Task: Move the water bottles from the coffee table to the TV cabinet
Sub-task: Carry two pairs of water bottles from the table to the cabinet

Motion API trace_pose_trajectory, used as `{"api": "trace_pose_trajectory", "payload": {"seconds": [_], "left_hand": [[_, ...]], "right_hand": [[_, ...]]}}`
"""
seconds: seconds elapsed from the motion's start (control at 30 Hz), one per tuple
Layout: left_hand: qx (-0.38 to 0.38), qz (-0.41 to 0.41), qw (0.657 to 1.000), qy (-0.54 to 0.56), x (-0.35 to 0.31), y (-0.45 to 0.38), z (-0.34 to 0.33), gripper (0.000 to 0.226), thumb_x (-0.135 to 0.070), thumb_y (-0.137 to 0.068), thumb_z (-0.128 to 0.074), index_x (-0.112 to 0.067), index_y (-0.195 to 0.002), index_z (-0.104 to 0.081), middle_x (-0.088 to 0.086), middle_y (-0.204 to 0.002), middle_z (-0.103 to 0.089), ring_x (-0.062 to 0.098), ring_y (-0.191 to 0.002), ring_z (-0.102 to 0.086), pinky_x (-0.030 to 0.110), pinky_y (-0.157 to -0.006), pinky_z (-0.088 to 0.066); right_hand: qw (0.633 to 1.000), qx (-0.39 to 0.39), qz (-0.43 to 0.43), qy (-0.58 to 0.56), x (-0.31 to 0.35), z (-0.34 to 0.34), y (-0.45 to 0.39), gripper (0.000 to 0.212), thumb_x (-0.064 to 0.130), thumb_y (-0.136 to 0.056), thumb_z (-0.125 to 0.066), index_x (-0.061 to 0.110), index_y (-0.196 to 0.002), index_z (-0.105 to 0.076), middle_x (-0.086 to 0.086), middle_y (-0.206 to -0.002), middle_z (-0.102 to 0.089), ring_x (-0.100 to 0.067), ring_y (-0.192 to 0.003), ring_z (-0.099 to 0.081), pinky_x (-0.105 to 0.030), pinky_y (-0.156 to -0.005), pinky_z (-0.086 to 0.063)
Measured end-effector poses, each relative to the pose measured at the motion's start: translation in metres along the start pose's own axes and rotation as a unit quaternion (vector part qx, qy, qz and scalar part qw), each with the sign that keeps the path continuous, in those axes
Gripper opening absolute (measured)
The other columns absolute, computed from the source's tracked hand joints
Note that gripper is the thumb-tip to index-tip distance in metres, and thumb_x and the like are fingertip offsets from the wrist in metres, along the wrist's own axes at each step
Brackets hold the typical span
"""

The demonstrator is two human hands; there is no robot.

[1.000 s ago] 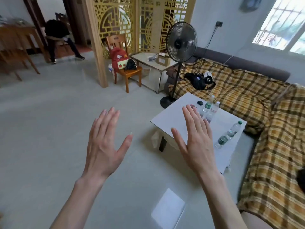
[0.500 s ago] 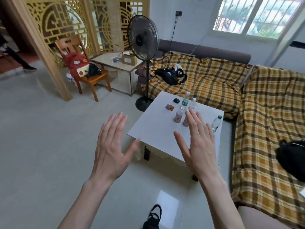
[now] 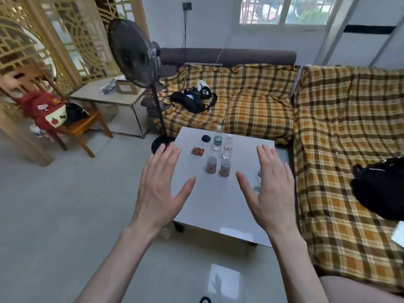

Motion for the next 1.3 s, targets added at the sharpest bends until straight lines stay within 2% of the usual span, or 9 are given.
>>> {"api": "trace_pose_trajectory", "payload": {"seconds": [0.1,0.27,0.43,0.67,0.83,1.0,1.17,1.3], "left_hand": [[0.013,-0.018,1.000,0.015,-0.010,-0.029,-0.027,0.073,-0.050,-0.100,-0.054,-0.017,-0.161,-0.032,-0.001,-0.170,-0.029,0.014,-0.161,-0.015,0.046,-0.130,-0.018],[0.033,-0.049,0.997,0.048,-0.025,-0.068,-0.072,0.071,-0.049,-0.101,-0.054,-0.018,-0.161,-0.032,-0.001,-0.170,-0.030,0.013,-0.161,-0.014,0.045,-0.130,-0.020],[0.065,-0.065,0.993,0.076,-0.034,-0.102,-0.127,0.071,-0.048,-0.101,-0.052,-0.014,-0.160,-0.034,0.000,-0.170,-0.030,0.017,-0.161,-0.016,0.053,-0.127,-0.025],[0.113,-0.106,0.982,0.109,-0.054,-0.147,-0.210,0.072,-0.051,-0.101,-0.054,-0.017,-0.161,-0.032,-0.003,-0.170,-0.029,0.012,-0.160,-0.015,0.044,-0.130,-0.020],[0.137,-0.102,0.977,0.131,-0.063,-0.189,-0.258,0.071,-0.052,-0.101,-0.053,-0.018,-0.160,-0.034,-0.001,-0.169,-0.032,0.015,-0.160,-0.018,0.051,-0.125,-0.029],[0.139,-0.119,0.973,0.142,-0.066,-0.225,-0.302,0.069,-0.045,-0.100,-0.059,-0.011,-0.157,-0.040,0.003,-0.166,-0.037,0.019,-0.159,-0.023,0.052,-0.125,-0.029],[0.169,-0.104,0.970,0.138,-0.068,-0.236,-0.348,0.068,-0.047,-0.100,-0.056,-0.013,-0.157,-0.041,0.002,-0.165,-0.039,0.017,-0.159,-0.022,0.044,-0.128,-0.025],[0.194,-0.091,0.968,0.133,-0.075,-0.233,-0.383,0.067,-0.049,-0.101,-0.052,-0.015,-0.158,-0.040,0.000,-0.165,-0.039,0.016,-0.159,-0.022,0.045,-0.127,-0.026]], "right_hand": [[0.999,0.002,-0.031,0.015,-0.030,-0.001,-0.011,0.073,0.059,-0.100,-0.043,0.014,-0.158,-0.034,-0.003,-0.165,-0.035,-0.019,-0.156,-0.025,-0.048,-0.126,-0.021],[0.996,-0.007,-0.076,0.051,-0.074,0.003,-0.028,0.074,0.059,-0.100,-0.044,0.013,-0.158,-0.034,-0.003,-0.165,-0.035,-0.019,-0.156,-0.025,-0.048,-0.126,-0.020],[0.991,-0.006,-0.107,0.078,-0.113,-0.002,-0.043,0.073,0.057,-0.100,-0.047,0.013,-0.158,-0.034,-0.003,-0.164,-0.037,-0.018,-0.155,-0.025,-0.047,-0.126,-0.022],[0.988,0.015,-0.114,0.103,-0.154,-0.024,-0.087,0.080,0.063,-0.097,-0.051,0.015,-0.158,-0.032,-0.001,-0.165,-0.035,-0.017,-0.156,-0.023,-0.050,-0.125,-0.023],[0.986,0.041,-0.109,0.115,-0.187,-0.045,-0.131,0.081,0.064,-0.096,-0.050,0.016,-0.159,-0.032,0.001,-0.165,-0.035,-0.016,-0.155,-0.025,-0.050,-0.124,-0.026],[0.982,0.075,-0.127,0.121,-0.227,-0.077,-0.165,0.078,0.062,-0.098,-0.051,0.017,-0.159,-0.031,0.003,-0.166,-0.033,-0.013,-0.157,-0.020,-0.050,-0.124,-0.026],[0.979,0.111,-0.122,0.123,-0.260,-0.102,-0.186,0.076,0.056,-0.098,-0.056,0.017,-0.159,-0.032,0.002,-0.166,-0.033,-0.015,-0.156,-0.022,-0.048,-0.123,-0.027],[0.977,0.131,-0.124,0.111,-0.288,-0.117,-0.197,0.074,0.056,-0.100,-0.054,0.019,-0.160,-0.030,0.004,-0.166,-0.031,-0.013,-0.157,-0.020,-0.046,-0.124,-0.026]]}}
Point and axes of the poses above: each hand's wrist, its own y-axis away from the middle knuckle, its own z-axis out of the back of the hand, x = y × z, the point moved 8 cm from there along -y, towards the middle knuckle
